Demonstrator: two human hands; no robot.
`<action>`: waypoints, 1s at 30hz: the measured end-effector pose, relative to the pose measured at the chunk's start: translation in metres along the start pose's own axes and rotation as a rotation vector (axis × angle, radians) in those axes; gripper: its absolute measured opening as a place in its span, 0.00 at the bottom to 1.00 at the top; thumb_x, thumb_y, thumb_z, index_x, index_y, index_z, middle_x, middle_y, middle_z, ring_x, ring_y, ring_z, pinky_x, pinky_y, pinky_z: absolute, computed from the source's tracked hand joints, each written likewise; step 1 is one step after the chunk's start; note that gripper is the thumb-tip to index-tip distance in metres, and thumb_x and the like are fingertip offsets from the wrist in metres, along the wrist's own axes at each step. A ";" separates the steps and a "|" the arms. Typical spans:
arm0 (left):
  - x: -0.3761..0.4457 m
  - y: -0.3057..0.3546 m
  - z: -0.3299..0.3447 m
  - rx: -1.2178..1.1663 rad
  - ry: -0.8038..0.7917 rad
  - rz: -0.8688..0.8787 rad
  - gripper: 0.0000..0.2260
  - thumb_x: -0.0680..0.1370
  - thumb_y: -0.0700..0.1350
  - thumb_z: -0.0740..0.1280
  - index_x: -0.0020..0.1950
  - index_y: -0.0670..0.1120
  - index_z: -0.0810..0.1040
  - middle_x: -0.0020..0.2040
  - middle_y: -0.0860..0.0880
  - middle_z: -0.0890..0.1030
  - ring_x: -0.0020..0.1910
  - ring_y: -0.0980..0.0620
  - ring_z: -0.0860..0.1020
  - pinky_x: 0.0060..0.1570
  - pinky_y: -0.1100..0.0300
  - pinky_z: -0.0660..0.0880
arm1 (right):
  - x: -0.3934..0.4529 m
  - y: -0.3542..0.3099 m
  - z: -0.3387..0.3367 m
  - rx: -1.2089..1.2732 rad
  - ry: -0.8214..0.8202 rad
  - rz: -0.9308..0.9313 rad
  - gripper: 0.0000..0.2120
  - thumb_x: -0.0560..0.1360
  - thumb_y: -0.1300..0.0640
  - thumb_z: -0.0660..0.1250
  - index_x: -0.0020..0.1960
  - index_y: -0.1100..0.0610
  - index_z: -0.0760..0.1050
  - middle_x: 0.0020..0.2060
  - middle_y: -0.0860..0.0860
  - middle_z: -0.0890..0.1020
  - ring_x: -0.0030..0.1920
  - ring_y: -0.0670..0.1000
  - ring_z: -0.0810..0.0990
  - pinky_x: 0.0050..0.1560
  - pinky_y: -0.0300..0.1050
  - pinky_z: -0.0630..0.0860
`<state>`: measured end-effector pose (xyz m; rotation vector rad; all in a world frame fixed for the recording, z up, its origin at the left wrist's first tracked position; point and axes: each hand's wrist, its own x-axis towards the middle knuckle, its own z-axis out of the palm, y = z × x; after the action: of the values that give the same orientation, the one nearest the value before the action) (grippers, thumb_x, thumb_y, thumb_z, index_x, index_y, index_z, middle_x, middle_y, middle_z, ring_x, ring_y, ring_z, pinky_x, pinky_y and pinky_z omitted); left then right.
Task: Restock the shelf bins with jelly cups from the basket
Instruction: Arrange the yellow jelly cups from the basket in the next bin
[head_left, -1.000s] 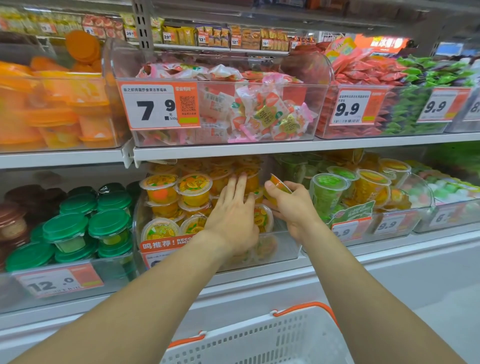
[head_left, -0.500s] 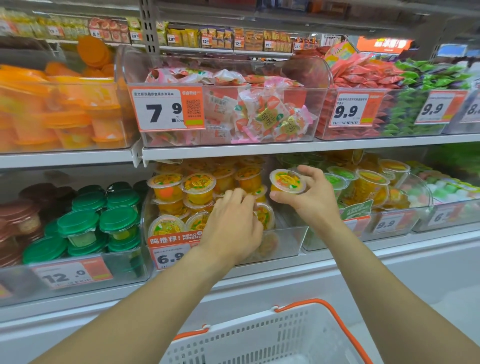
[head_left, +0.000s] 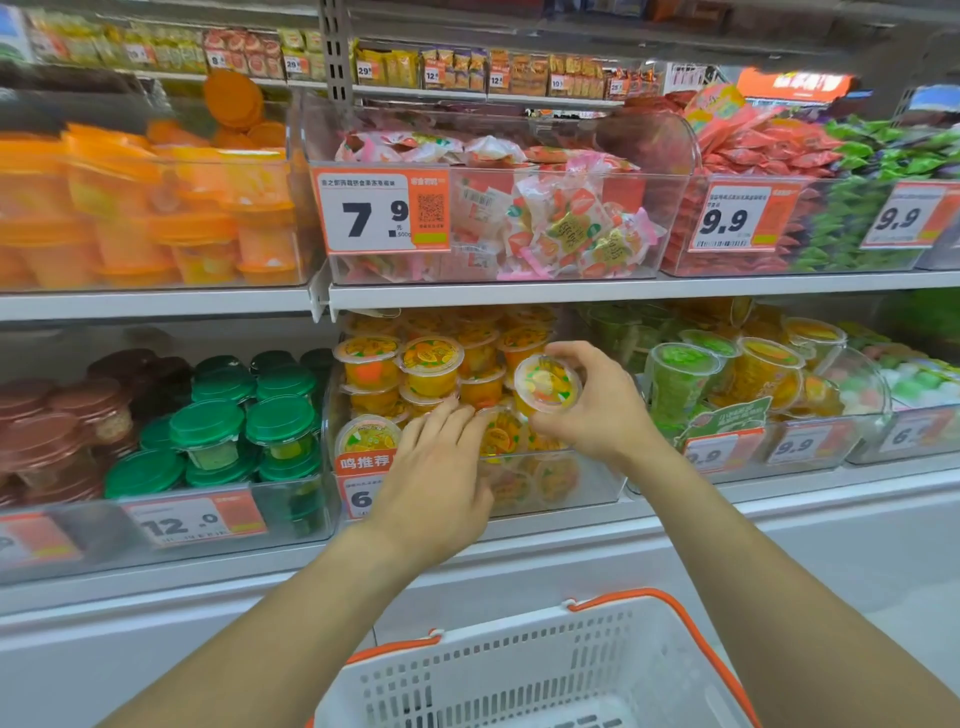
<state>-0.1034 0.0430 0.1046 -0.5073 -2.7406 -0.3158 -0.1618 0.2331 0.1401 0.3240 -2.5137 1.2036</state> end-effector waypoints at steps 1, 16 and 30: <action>0.001 -0.001 -0.001 -0.011 0.011 -0.012 0.29 0.79 0.51 0.61 0.80 0.50 0.58 0.78 0.52 0.62 0.79 0.50 0.52 0.76 0.53 0.46 | 0.001 -0.001 0.002 -0.061 -0.001 -0.013 0.37 0.59 0.56 0.79 0.67 0.54 0.74 0.58 0.49 0.79 0.58 0.48 0.78 0.60 0.42 0.75; 0.020 0.010 0.002 -0.089 0.030 -0.101 0.25 0.80 0.48 0.60 0.78 0.48 0.63 0.72 0.51 0.69 0.74 0.50 0.60 0.75 0.51 0.49 | 0.007 0.021 -0.028 0.124 -0.018 0.104 0.10 0.72 0.69 0.74 0.46 0.55 0.81 0.41 0.55 0.83 0.37 0.52 0.80 0.35 0.41 0.82; 0.029 0.023 0.007 -0.084 0.132 -0.115 0.24 0.79 0.51 0.62 0.75 0.47 0.66 0.70 0.50 0.71 0.71 0.51 0.63 0.74 0.51 0.50 | 0.001 0.036 -0.033 0.303 -0.176 0.197 0.07 0.72 0.66 0.75 0.49 0.62 0.81 0.38 0.58 0.81 0.34 0.53 0.83 0.41 0.54 0.84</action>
<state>-0.1224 0.0752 0.1125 -0.3370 -2.6412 -0.4779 -0.1687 0.2806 0.1345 0.2692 -2.5547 1.7090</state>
